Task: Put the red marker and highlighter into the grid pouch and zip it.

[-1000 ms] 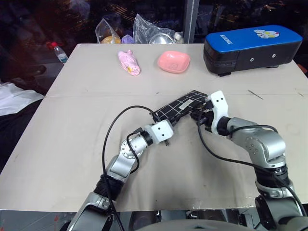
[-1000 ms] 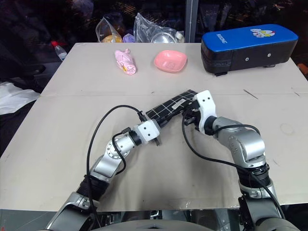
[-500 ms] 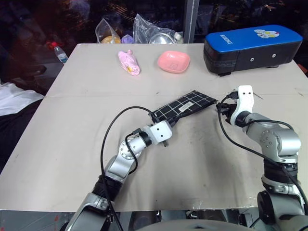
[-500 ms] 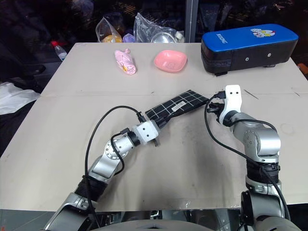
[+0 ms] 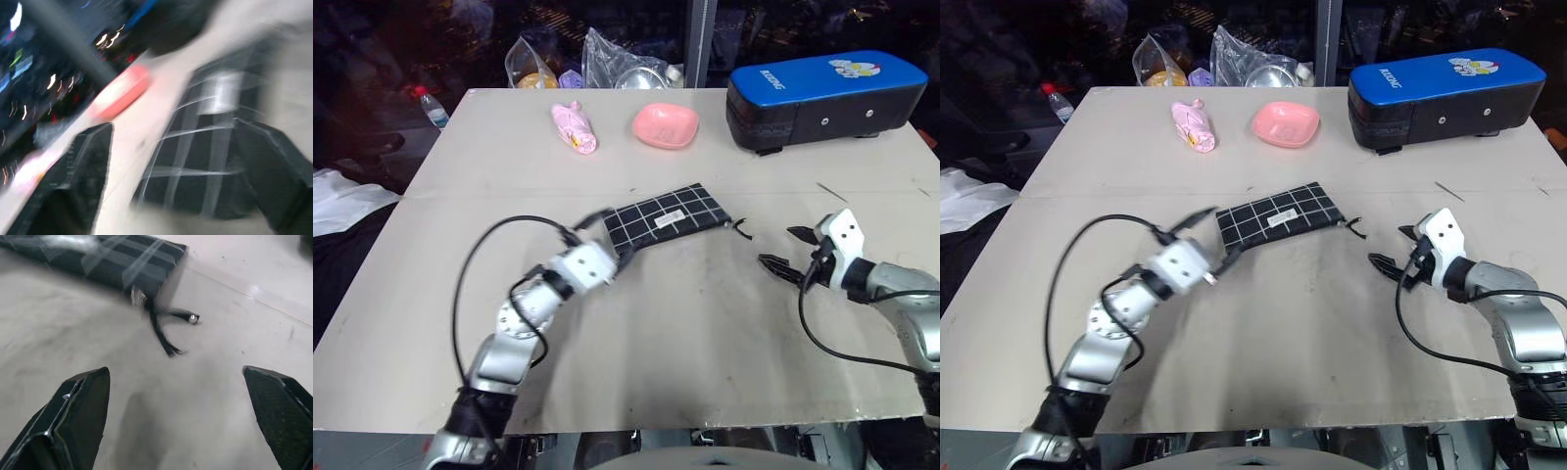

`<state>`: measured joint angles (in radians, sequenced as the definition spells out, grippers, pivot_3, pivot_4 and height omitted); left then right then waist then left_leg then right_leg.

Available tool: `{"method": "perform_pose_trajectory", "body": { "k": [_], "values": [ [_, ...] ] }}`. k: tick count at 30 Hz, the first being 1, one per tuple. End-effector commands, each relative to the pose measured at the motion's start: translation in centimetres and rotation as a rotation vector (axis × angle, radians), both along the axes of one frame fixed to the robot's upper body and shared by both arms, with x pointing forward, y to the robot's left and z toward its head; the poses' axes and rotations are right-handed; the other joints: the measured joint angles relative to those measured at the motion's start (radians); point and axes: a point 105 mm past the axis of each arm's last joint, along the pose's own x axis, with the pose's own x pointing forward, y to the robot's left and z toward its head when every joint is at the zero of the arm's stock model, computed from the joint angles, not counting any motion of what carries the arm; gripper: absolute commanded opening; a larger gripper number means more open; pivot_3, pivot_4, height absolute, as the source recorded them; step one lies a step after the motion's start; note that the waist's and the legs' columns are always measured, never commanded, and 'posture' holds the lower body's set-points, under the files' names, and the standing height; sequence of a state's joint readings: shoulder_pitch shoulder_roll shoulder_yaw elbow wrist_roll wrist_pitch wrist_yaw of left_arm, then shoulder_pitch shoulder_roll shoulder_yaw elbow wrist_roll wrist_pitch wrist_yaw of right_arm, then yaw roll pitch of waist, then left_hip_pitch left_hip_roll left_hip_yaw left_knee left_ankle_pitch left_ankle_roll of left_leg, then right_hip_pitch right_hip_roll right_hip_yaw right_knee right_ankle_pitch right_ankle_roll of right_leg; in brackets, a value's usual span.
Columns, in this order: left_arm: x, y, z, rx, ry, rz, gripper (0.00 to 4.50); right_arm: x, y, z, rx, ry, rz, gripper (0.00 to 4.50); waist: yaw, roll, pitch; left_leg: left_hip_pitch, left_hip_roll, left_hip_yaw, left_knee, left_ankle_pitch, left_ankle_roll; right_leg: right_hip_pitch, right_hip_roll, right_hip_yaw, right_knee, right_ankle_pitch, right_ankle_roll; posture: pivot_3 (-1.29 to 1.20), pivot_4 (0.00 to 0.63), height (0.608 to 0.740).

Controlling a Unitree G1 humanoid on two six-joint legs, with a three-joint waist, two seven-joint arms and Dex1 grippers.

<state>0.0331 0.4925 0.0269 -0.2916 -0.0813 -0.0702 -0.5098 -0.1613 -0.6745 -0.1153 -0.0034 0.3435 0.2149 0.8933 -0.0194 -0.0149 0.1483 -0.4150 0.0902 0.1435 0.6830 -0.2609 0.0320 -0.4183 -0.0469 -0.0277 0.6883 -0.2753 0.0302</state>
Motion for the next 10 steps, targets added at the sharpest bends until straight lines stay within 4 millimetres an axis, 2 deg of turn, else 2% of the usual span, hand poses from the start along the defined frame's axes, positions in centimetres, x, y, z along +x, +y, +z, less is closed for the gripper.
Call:
{"method": "perform_pose_trajectory", "body": {
  "k": [1, 6, 10],
  "values": [
    [-2.7, 0.0, -0.7, -0.083, 0.150, -0.079, 4.48, -0.5, -1.5, 0.9, 0.011, -0.065, 0.053, 4.50, 0.003, 0.000, 0.000, 0.000, 0.000, 0.000, 0.000, 0.000, 0.000, 0.000, 0.000, 0.000, 0.000, 0.000, 0.000, 0.00, 0.150, 0.717],
    [-5.7, 0.3, -3.2, -0.089, 0.348, -0.132, 4.48, -1.2, -2.7, -0.3, 0.066, -0.026, 0.093, 4.50, 0.010, 0.000, 0.001, 0.001, -0.001, -0.003, 0.000, -0.002, 0.003, 0.003, 0.000, -0.002, -0.002, 0.000, -0.001, 0.00, 0.150, 0.717],
    [-6.3, 0.4, -4.0, -0.098, 0.389, -0.128, 4.48, -1.5, -3.2, -0.9, 0.086, -0.013, 0.097, 4.50, 0.011, 0.000, 0.001, 0.001, -0.001, -0.004, 0.000, -0.002, 0.004, 0.005, 0.000, -0.003, -0.005, 0.000, -0.001, 0.00, 0.150, 0.717]
  ]
}}
